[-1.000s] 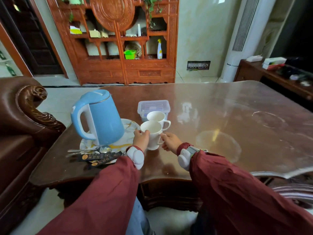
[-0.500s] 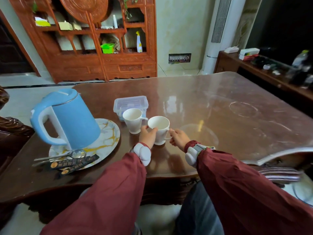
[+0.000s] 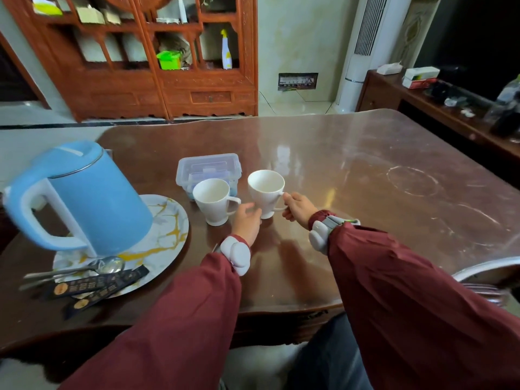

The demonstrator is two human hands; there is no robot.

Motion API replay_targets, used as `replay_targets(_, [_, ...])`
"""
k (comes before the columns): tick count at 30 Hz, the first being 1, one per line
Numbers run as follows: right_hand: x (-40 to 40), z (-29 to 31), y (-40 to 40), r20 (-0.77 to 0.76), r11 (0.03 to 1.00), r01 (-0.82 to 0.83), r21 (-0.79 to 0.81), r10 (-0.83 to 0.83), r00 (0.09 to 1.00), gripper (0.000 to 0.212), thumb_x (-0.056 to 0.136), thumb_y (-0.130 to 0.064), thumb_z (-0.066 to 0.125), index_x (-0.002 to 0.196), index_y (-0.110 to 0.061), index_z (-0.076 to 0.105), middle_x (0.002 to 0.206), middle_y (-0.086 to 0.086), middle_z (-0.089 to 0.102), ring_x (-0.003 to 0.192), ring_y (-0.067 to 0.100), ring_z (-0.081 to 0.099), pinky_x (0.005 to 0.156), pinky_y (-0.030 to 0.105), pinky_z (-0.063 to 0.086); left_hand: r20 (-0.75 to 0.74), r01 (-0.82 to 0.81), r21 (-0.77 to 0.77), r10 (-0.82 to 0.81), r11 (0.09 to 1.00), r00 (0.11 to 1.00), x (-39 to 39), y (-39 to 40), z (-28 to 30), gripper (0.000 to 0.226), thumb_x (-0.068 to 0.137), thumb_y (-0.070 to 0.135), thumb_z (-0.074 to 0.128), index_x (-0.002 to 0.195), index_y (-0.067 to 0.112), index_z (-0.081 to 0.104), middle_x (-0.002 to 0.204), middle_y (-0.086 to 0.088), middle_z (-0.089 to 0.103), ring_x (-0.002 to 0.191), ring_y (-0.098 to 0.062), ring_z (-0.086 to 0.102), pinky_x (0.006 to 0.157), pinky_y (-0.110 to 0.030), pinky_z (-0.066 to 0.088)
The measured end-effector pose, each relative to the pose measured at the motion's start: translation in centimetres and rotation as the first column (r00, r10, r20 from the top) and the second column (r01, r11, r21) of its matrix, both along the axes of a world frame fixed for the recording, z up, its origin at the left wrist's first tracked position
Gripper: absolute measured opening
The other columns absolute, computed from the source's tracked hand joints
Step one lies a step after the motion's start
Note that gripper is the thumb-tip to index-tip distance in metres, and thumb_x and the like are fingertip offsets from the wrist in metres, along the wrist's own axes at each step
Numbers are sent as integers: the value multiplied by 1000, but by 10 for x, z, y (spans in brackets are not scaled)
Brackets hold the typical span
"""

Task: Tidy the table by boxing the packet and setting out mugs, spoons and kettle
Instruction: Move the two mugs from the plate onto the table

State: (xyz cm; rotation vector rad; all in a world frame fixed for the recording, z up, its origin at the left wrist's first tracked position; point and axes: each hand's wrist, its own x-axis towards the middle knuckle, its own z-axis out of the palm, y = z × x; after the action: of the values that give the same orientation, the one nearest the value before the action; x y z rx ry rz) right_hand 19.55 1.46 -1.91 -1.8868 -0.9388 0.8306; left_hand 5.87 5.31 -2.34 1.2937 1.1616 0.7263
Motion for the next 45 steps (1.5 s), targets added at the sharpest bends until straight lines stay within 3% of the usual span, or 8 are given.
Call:
replay_targets(4, [2,5,17,-14,1000,7,-7,-7,1000,33,98,-26,35,68,-16,42,59,8,51,52,20,46,52,27,38,18,-15,-43,16,999,1000,-4,4,-10,14,93,4,49,106,5,54,95,-14,55,74,-25,53,53,-22,36])
replay_targets(9, [1,-4,21,-15,999,2,-43,-2,1000,33,97,-27,36,67,-15,42,59,8,51,53,21,46,53,30,38,26,-19,-100,22,995,999,-12,10,-17,16,93,4,46,108,6,53,96,-13,56,75,-23,54,75,-34,45])
replay_targets(13, [-7,-7,17,-22,997,62,-51,-63,998,28,96,-35,39,79,-12,42,71,12,54,62,25,50,65,38,42,29,-35,-103,38,994,999,-20,11,-19,16,92,-1,41,98,8,51,83,-8,55,68,-20,53,68,-32,45])
replay_targets(18, [-31,-2,3,333,941,286,178,-332,883,33,91,-48,44,90,-16,44,76,6,63,73,29,57,66,34,41,-79,-150,-55,146,987,986,-35,13,-21,19,93,10,43,105,4,56,103,-19,62,92,-35,63,82,-42,56])
replay_targets(21, [-55,0,5,380,988,55,144,-107,919,33,93,-40,46,67,-19,45,65,2,55,74,27,55,63,29,38,-71,-348,-11,346,937,935,-47,18,-18,21,91,13,43,94,-2,57,96,-28,65,90,-43,64,80,-42,54])
replay_targets(25, [-83,-1,20,264,988,-145,58,125,956,27,95,-26,46,107,-5,59,86,20,71,86,33,67,74,22,49,17,-519,-48,521,853,854,-52,27,-6,33,92,28,49,105,-2,50,115,-26,59,105,-42,60,87,-42,50])
replay_targets(28, [-94,1,31,239,987,-155,51,138,961,36,96,-23,44,126,-3,50,104,26,66,97,41,63,90,49,49,-36,-486,-5,486,874,873,-54,39,-2,49,91,36,54,128,7,41,135,-20,46,112,-34,54,89,-33,41])
replay_targets(45, [-131,-4,35,101,996,-9,88,0,995,27,93,-19,48,94,3,63,94,25,69,78,27,58,86,45,50,-117,-209,192,234,959,965,-55,83,-7,30,95,20,42,108,6,66,116,-20,65,109,-39,58,96,-49,49])
